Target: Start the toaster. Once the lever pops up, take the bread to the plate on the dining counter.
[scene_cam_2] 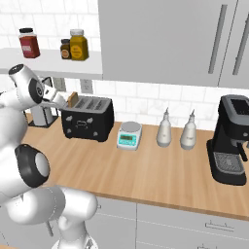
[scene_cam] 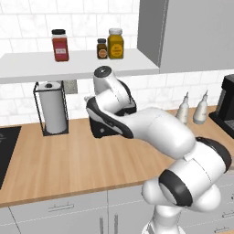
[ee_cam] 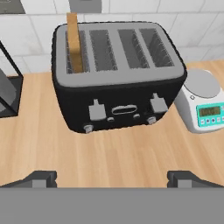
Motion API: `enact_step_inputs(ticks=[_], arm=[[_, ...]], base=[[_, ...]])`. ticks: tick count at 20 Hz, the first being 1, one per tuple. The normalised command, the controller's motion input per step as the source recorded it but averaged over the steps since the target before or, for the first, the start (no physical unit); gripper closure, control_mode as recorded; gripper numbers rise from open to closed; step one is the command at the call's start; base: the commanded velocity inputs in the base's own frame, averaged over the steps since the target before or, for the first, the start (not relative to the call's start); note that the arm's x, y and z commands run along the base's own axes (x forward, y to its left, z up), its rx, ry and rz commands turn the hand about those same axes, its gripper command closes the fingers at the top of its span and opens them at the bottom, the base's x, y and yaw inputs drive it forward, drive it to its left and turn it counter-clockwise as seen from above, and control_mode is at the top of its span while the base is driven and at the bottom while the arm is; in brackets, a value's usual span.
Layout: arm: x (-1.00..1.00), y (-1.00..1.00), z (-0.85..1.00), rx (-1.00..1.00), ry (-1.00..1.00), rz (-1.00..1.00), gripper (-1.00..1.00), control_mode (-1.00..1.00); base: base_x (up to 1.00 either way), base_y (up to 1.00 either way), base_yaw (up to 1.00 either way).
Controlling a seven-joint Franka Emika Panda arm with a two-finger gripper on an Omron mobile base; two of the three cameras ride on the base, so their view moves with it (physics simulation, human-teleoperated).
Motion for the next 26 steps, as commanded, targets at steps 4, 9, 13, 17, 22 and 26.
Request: enact_step_inputs(ticks=[4, 9, 13, 17, 22, 26], arm=[[0.54, 0.00, -0.26, -0.04, 0.00, 0.00, -1.00, -1.00], [0.61, 0.00, -0.10, 0.00, 0.00, 0.00, -1.00, -1.00], [0.66, 0.00, -0.04, 0.00, 0.00, 0.00, -1.00, -1.00], [0.52, 0.00, -0.14, 0.00, 0.00, 0.00, -1.00, -1.00], [0.36, 0.01, -0.15, -0.02, -0.02, 0.00, -1.00, -1.00], [0.42, 0.01, -0.01, 0.00, 0.00, -0.02, -1.00, -1.00]], base=[[0.00, 0.00, 0.00], [0.00, 0.00, 0.00], [0.00, 0.00, 0.00], [0.00, 0.00, 0.00], [0.00, 0.00, 0.00], [0.00, 0.00, 0.00]])
